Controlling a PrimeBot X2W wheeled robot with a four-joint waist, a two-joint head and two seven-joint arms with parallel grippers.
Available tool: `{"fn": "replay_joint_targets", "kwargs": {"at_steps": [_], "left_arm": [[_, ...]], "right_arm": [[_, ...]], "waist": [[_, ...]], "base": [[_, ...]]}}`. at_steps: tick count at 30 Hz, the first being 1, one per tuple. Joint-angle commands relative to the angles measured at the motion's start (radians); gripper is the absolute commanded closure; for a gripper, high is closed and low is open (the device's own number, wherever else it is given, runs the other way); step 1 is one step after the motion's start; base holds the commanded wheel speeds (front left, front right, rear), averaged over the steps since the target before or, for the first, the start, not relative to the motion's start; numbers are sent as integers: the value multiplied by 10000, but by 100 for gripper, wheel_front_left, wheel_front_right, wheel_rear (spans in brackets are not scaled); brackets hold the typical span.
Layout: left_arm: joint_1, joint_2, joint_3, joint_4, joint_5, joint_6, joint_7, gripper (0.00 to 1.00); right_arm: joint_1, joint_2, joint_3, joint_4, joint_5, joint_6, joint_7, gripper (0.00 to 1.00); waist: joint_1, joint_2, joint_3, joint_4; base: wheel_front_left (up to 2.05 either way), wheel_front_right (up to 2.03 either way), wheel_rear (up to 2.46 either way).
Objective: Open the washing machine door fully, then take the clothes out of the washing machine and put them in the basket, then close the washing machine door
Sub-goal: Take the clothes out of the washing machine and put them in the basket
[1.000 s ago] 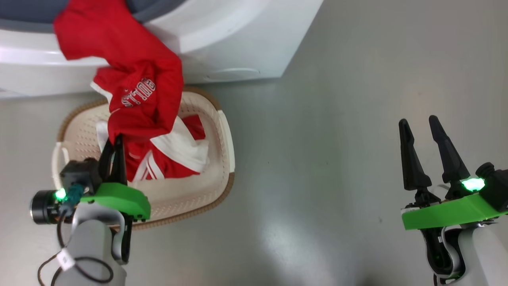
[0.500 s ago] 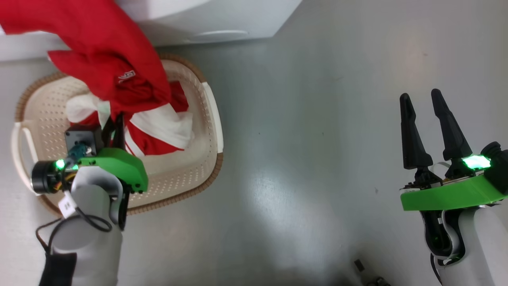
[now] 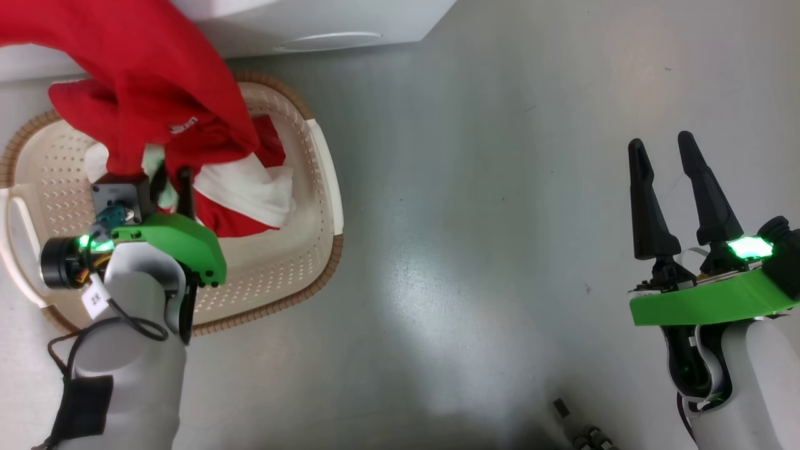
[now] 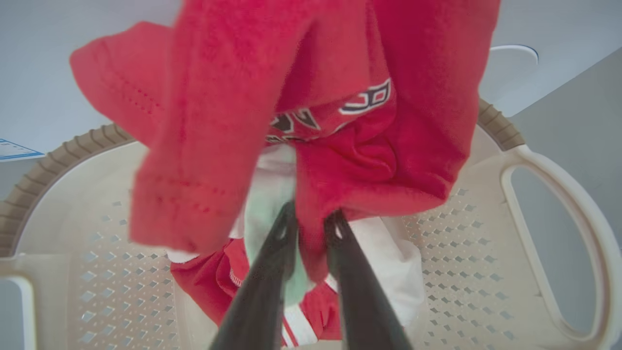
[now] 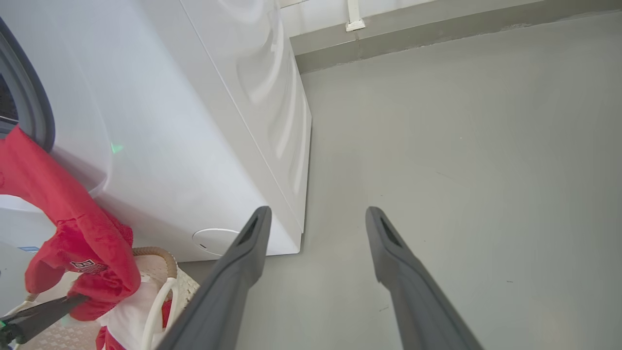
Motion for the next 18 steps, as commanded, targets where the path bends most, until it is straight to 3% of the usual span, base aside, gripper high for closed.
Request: {"fn": "replay_joint_targets", "kwargs": {"at_steps": [1, 8, 18], "left_arm": [[281, 280, 213, -149, -66, 81, -51, 0], [745, 155, 286, -972, -231, -4, -51, 0], [1863, 7, 317, -3224, -344, -84, -51, 0]], "right_arm": [[130, -78, 224, -205, -51, 63, -63, 0], [241, -154, 173, -190, -104, 63, -63, 0], [525, -402, 89, -144, -157, 63, -63, 0]], "waist": [[0, 0, -43, 23], [0, 0, -378, 244], [0, 0, -1049, 683]], "base": [[0, 0, 0], [0, 0, 0], [0, 0, 0]]}}
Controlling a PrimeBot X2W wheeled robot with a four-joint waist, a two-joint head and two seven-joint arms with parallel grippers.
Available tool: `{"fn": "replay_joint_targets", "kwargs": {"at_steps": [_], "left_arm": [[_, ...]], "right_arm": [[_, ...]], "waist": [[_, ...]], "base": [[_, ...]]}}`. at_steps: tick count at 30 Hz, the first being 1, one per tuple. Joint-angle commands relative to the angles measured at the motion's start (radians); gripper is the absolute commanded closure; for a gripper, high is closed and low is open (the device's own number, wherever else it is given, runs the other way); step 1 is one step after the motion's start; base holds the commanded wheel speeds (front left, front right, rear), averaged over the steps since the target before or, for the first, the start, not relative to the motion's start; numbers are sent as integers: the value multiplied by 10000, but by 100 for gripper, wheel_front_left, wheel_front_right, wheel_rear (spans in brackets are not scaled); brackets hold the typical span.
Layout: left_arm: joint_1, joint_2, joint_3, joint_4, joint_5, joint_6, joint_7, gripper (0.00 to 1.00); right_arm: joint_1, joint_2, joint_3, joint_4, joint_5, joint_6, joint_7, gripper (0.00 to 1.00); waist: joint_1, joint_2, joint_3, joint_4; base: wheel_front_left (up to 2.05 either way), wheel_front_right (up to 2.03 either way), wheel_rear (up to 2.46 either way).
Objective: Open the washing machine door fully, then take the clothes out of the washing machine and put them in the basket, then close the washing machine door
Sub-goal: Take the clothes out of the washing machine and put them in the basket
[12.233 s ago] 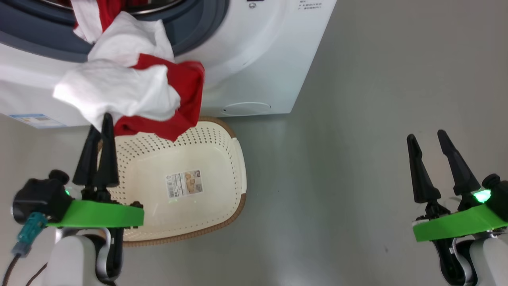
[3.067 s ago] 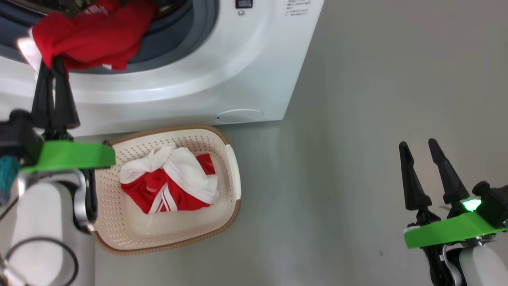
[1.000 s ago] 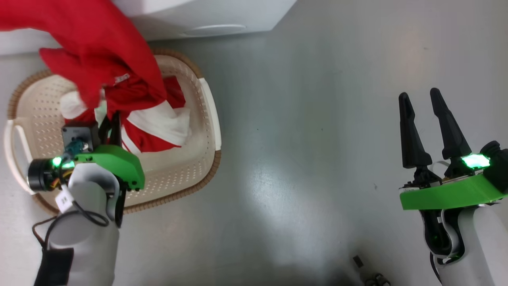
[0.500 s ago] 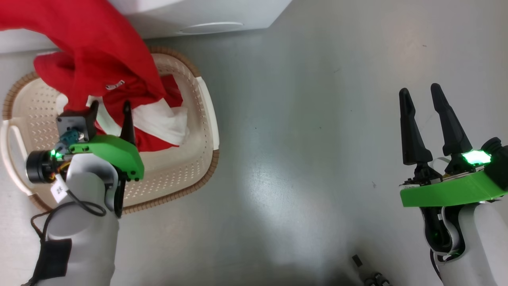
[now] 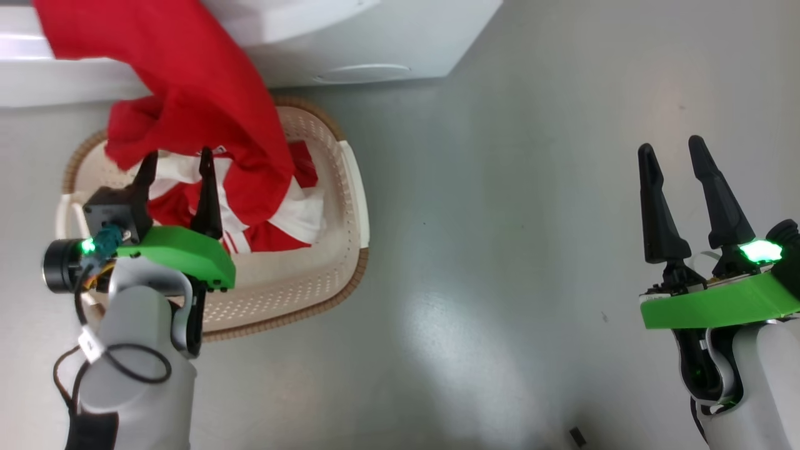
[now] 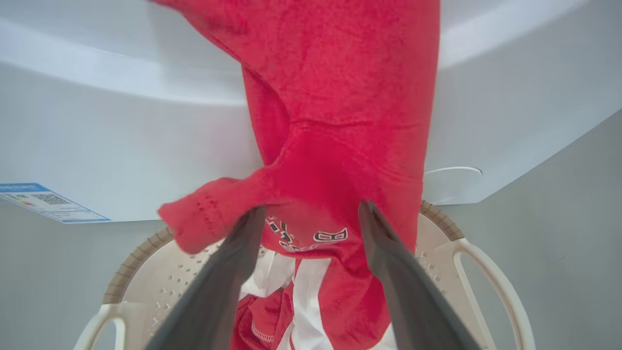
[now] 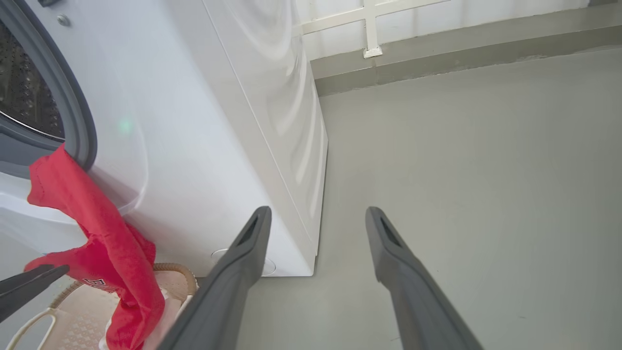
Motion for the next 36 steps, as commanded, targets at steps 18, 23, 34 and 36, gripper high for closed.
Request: {"fn": "replay_joint_targets", "kwargs": {"at_steps": [18, 23, 34, 36], "left_arm": [[3013, 212, -312, -4742, -214, 590, -51, 0], [3868, 211, -367, -5775, -399, 846, -51, 0], [4271, 211, -492, -6436, -514, 1042, -51, 0], [4191, 210, -522, -6416, -516, 1012, -51, 0]], "right_arm": [[913, -298, 64, -130, -78, 63, -63, 0], [1062, -328, 49, -131, -71, 63, -63, 0], [1037, -348, 5, -143, -59, 63, -63, 0], [1018, -338, 8, -143, -53, 63, -63, 0]], "waist": [[0, 0, -1072, 483], [0, 0, -1194, 511], [0, 0, -1192, 496], [0, 0, -1187, 483]], "base": [[0, 0, 0], [0, 0, 0], [0, 0, 0], [0, 0, 0]]}}
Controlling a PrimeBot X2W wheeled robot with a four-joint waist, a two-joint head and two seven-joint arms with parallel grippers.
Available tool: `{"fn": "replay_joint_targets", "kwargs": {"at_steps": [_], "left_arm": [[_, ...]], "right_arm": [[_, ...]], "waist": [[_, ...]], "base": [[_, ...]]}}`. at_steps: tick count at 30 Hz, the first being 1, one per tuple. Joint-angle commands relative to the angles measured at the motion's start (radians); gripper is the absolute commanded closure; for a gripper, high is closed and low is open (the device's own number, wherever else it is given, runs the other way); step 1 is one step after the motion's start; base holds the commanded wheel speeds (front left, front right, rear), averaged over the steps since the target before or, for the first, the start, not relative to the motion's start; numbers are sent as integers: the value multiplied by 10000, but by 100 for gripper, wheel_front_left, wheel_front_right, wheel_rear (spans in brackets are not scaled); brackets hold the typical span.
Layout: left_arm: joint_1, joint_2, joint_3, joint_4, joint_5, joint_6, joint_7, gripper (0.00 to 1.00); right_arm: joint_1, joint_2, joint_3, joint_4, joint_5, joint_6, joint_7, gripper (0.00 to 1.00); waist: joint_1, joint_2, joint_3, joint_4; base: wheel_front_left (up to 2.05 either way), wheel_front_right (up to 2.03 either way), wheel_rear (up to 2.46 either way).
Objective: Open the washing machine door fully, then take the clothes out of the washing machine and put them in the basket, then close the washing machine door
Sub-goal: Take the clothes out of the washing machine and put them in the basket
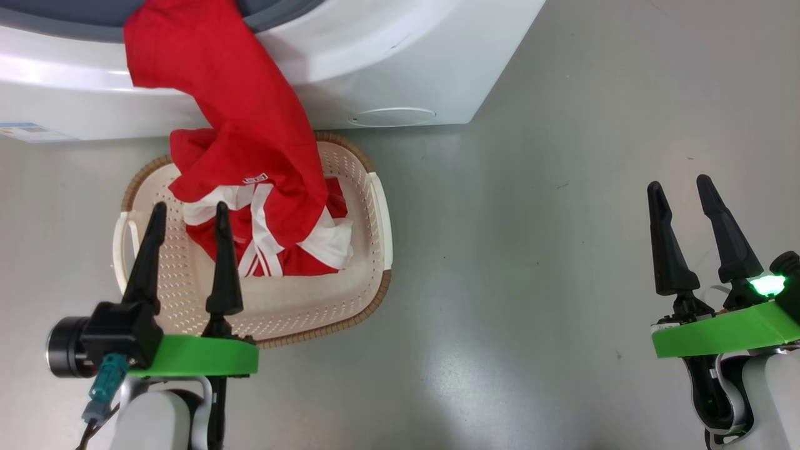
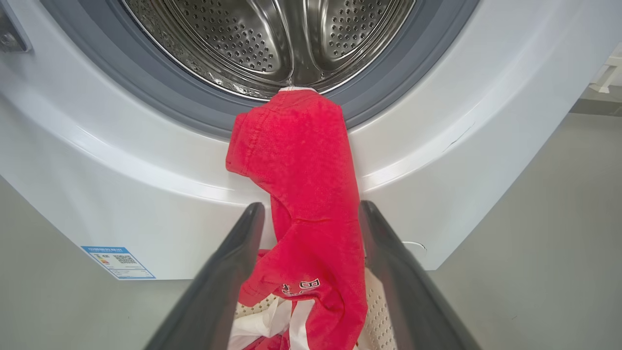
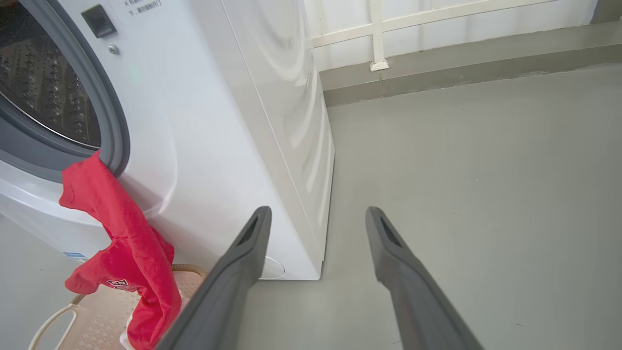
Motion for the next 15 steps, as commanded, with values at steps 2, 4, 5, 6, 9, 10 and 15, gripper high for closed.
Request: {"fn": "replay_joint_targets", "kwargs": {"at_steps": [2, 4, 5, 6, 9, 10, 15], "left_arm": [[-85, 203, 207, -172, -23, -6, -49, 0], [-326, 203, 162, 18, -49, -73, -49, 0], [-477, 203, 141, 174, -72, -110, -49, 0], [-656, 203, 129, 338, -84, -146, -49, 0], [-1050, 203, 100, 767, -105, -229, -49, 0], [-1280, 203, 74, 1026, -124, -263, -49, 0], [-3050, 203, -202, 2900, -252, -445, -49, 0]], "right_arm": [[171, -79, 187, -236, -54, 63, -63, 0], [156, -59, 174, -243, -65, 63, -63, 0], [144, -53, 174, -246, -67, 63, -63, 0], [124, -48, 183, -248, -69, 63, -63, 0], [68, -39, 212, -250, -67, 63, -63, 0], [39, -34, 227, -251, -67, 63, -63, 0], [-109, 8, 320, -253, -65, 63, -63, 0]], "waist": [[0, 0, 33, -4], [0, 0, 74, 14], [0, 0, 102, 19], [0, 0, 133, 16], [0, 0, 194, -8], [0, 0, 226, -23], [0, 0, 434, -130]], "base": [[0, 0, 0], [0, 0, 0], [0, 0, 0], [0, 0, 0], [0, 0, 0], [0, 0, 0], [0, 0, 0]]}}
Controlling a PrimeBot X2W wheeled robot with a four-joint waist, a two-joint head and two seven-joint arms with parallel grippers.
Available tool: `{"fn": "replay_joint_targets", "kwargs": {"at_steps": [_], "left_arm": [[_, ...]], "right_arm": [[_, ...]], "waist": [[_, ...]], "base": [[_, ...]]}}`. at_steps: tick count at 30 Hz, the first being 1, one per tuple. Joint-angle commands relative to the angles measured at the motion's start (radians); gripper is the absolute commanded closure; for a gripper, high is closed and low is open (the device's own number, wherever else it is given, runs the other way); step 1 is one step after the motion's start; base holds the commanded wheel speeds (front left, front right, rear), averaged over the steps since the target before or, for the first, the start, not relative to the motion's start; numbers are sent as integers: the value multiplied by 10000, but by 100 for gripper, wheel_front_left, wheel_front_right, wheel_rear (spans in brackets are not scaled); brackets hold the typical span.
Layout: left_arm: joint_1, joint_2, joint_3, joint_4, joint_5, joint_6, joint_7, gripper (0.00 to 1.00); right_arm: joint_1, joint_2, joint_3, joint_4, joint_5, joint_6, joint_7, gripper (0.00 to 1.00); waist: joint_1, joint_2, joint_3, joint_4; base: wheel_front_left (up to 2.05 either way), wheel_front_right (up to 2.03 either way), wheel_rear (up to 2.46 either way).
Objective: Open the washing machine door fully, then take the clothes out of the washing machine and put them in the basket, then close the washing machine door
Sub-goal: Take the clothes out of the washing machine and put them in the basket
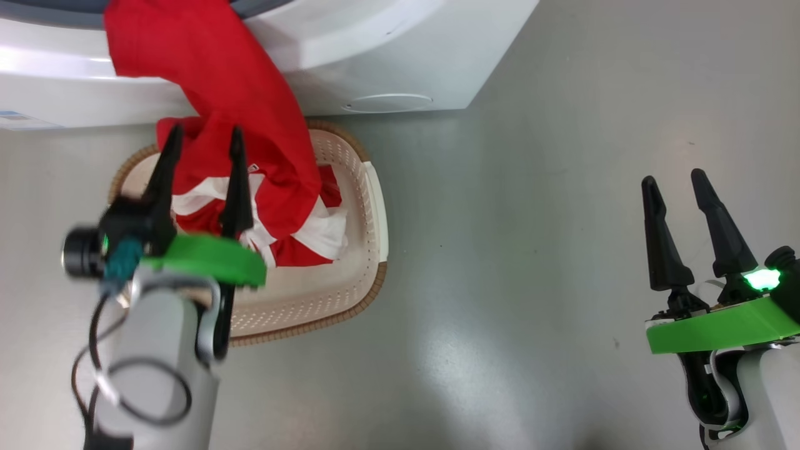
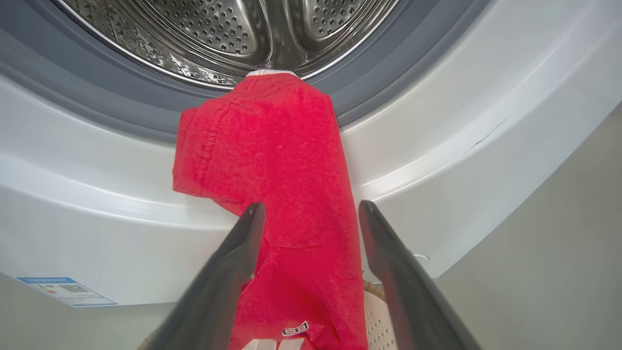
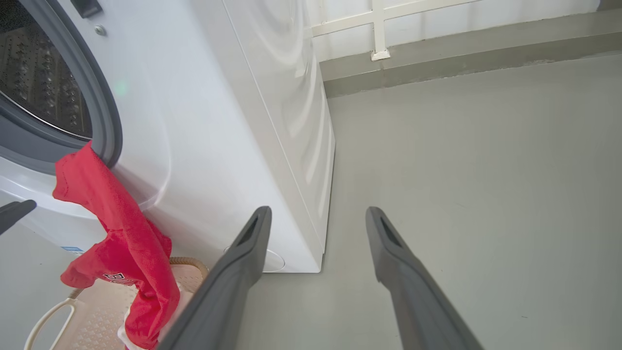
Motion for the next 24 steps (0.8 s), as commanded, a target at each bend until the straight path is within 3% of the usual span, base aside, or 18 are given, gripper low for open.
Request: {"fn": "replay_joint_targets", "kwargs": {"at_steps": [1, 12, 21, 22, 23, 24], "left_arm": [[-280, 210, 182, 41, -129, -53, -49, 0], [-2717, 210, -139, 3064, -306, 150, -49, 0], [-3692, 313, 247, 4331, -121, 296, -49, 3], [-3766, 326, 285, 4430, -112, 298, -49, 50], [-3828, 337, 317, 4512, -99, 294, -49, 65], [-3878, 343, 348, 4580, -86, 295, -49, 90]], "right_arm": [[23, -22, 235, -235, -61, 63, -63, 0], [-207, 193, 482, -138, 27, 63, -63, 0], [-213, 258, 547, -137, 56, 63, -63, 0], [-218, 260, 550, -141, 56, 63, -63, 0], [-222, 263, 550, -147, 54, 63, -63, 0], [-225, 267, 549, -151, 52, 63, -63, 0]], "waist": [[0, 0, 86, -75], [0, 0, 354, -581], [0, 0, 383, -818], [0, 0, 393, -829], [0, 0, 402, -836], [0, 0, 410, -842]], "base": [[0, 0, 0], [0, 0, 0], [0, 0, 0], [0, 0, 0], [0, 0, 0], [0, 0, 0]]}}
